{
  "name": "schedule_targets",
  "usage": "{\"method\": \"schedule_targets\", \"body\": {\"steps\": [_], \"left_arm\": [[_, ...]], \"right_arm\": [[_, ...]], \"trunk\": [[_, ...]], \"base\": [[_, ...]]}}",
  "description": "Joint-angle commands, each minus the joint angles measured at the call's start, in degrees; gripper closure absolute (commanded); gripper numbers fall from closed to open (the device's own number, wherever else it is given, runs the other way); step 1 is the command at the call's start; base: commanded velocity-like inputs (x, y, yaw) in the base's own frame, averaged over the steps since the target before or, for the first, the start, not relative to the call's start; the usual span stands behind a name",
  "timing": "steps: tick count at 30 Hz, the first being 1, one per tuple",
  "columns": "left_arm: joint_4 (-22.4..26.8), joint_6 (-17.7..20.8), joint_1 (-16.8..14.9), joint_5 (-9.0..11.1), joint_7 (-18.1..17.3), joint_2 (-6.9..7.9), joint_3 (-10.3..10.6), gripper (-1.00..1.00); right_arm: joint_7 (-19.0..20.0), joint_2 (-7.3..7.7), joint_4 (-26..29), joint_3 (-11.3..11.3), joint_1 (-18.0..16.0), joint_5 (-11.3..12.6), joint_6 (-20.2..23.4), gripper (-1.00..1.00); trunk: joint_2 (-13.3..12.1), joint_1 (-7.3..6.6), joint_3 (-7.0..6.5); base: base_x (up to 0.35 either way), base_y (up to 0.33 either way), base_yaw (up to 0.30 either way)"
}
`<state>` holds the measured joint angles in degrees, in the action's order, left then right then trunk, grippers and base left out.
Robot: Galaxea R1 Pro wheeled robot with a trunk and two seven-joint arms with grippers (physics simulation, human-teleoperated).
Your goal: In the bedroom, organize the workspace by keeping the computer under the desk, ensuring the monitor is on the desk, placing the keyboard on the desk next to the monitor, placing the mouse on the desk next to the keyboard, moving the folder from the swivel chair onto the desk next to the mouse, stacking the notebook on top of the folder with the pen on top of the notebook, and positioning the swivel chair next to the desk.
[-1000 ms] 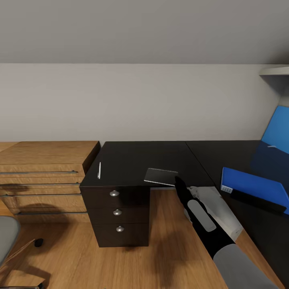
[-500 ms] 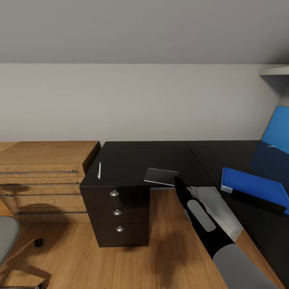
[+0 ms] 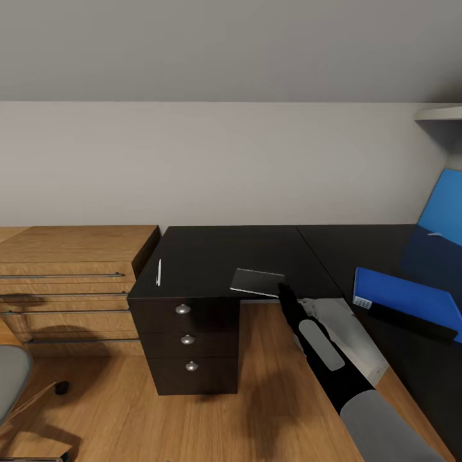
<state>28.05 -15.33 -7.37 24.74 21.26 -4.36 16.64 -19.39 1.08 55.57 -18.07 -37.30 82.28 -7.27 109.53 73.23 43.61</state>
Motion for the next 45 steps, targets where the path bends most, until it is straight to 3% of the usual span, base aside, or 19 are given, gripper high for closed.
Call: {"method": "schedule_targets", "body": {"steps": [1, 10, 45], "left_arm": [[0.0, -0.3, 0.0, 0.6, 0.4, 0.05, 0.5, -1.0], [0.0, -0.3, -0.1, 0.6, 0.4, 0.05, 0.5, -1.0], [-0.1, -0.3, 0.0, 0.5, 0.5, 0.05, 0.6, -1.0]], "right_arm": [[-0.2, 0.08, 0.1, -0.3, -0.1, 0.6, -0.5, -1.0], [-0.7, -0.01, 0.1, -0.3, -0.1, 0.6, 1.4, -1.0], [-0.7, 0.09, 0.1, -0.2, -0.1, 0.6, 1.6, -1.0]], "trunk": [[0.0, -0.01, 0.05], [0.0, -0.01, 0.05], [0.0, -0.01, 0.05]], "base": [[0.0, 0.0, 0.0], [0.0, 0.0, 0.0], [0.0, 0.006, 0.0]]}}
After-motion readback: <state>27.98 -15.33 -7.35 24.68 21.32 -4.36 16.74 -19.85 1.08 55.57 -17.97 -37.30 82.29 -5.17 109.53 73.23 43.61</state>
